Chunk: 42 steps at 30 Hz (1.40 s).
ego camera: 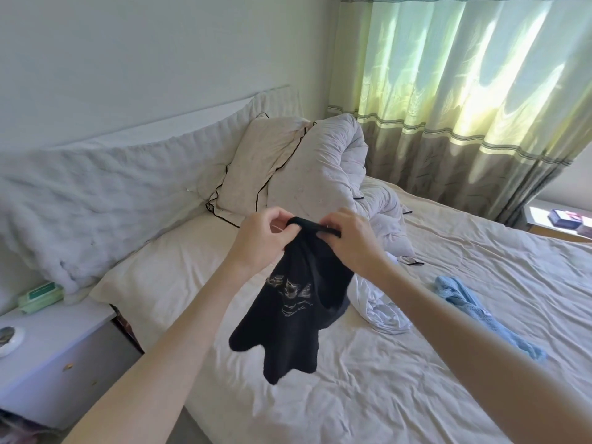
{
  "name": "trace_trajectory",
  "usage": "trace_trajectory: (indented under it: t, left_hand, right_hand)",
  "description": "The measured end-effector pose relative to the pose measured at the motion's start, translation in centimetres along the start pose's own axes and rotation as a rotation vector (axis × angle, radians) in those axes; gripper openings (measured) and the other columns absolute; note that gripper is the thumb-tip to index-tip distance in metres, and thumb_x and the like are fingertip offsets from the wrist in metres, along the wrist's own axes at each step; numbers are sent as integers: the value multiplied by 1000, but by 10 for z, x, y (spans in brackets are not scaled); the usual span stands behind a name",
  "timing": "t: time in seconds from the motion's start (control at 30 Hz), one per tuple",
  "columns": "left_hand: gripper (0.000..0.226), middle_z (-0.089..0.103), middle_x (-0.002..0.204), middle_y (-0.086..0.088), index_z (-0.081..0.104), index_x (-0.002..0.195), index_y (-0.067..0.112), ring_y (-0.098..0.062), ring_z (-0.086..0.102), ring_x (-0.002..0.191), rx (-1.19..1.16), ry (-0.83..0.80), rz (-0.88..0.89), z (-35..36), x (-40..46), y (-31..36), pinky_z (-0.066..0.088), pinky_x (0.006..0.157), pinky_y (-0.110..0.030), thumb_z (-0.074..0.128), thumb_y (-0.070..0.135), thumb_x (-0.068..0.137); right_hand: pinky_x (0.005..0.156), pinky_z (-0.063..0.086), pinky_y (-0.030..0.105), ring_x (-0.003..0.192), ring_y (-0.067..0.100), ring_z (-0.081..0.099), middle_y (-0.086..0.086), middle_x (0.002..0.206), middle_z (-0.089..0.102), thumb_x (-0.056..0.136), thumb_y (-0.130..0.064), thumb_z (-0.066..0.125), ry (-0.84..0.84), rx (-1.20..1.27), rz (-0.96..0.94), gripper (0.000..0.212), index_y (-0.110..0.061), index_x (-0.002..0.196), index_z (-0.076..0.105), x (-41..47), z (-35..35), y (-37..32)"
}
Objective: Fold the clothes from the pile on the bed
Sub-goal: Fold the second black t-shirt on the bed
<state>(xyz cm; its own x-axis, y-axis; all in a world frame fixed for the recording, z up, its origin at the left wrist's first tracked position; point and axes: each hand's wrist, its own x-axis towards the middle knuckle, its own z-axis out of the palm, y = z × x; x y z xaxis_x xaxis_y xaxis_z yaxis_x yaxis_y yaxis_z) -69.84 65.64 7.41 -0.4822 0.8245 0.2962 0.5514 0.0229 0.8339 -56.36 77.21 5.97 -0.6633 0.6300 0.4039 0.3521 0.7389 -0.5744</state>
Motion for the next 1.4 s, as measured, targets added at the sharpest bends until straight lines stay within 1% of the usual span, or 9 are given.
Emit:
trace_trajectory:
  t: [0.2,0.4,0.57,0.7,0.8,1.03,1.17,1.27,1.4]
  left_hand:
    - [12,59,77,3,53,80,19,-7,54,69,-95,118,-58,-14,-5,-3,44,66,-15,57,9,86]
    - [25,66,97,15,60,102,37,-1,62,87,159,-482,-165,-17,-15,-10,50,74,-20,69,42,80]
    - [25,66,79,4,68,99,28,-20,60,78,695,-98,137,-6,-13,-4,45,62,-29,55,47,88]
    - [15,58,64,-3,59,73,20,-30,55,67,796,174,84,-22,-3,-1,31,55,-28,57,32,82]
    - [18,48,66,0,50,66,17,-27,46,63,743,282,44,-40,1,-9,30,56,-28,59,25,80]
    - [15,49,66,0,47,74,22,-7,40,55,76,47,-36,-58,8,-20,33,57,-24,54,12,84]
    - [12,56,77,4,54,82,22,-6,50,67,18,-126,-77,-76,3,-25,39,66,-25,64,27,88]
    - [18,63,84,13,63,92,30,0,59,81,-4,-285,-155,-91,-6,-28,44,73,-15,67,43,80]
    - [7,68,86,8,66,91,24,-5,64,82,0,-269,-200,-89,-31,-53,49,74,-15,62,19,88]
  right_hand:
    - [72,37,25,84,19,54,4,88,63,87,-9,62,-45,-51,238,9,-5,92,69,-9,2,34]
    - [64,44,14,68,9,57,7,78,69,85,-5,61,-131,284,226,15,-14,83,72,4,-11,6]
    - [56,35,3,57,-4,51,-12,64,58,86,-12,64,-113,192,90,13,-22,78,67,10,-10,1]
    - [64,31,9,72,4,45,-7,81,51,84,-7,60,-125,-104,31,12,-17,84,65,0,-13,28]
    - [69,34,26,82,19,51,-2,82,56,78,1,55,-98,-139,153,19,-16,81,63,-8,-28,52]
    - [61,39,18,66,9,52,-3,67,58,82,-6,55,-73,190,303,22,-22,68,60,0,-49,48]
    - [79,42,37,81,26,53,13,80,56,83,-19,60,-241,514,415,23,4,83,61,1,-58,50]
    - [84,37,43,85,27,51,11,88,55,68,-49,71,-449,535,442,41,-10,78,64,-4,-65,51]
    - [101,41,39,106,26,61,10,111,68,70,-28,74,-662,630,460,39,-5,103,68,-23,-67,65]
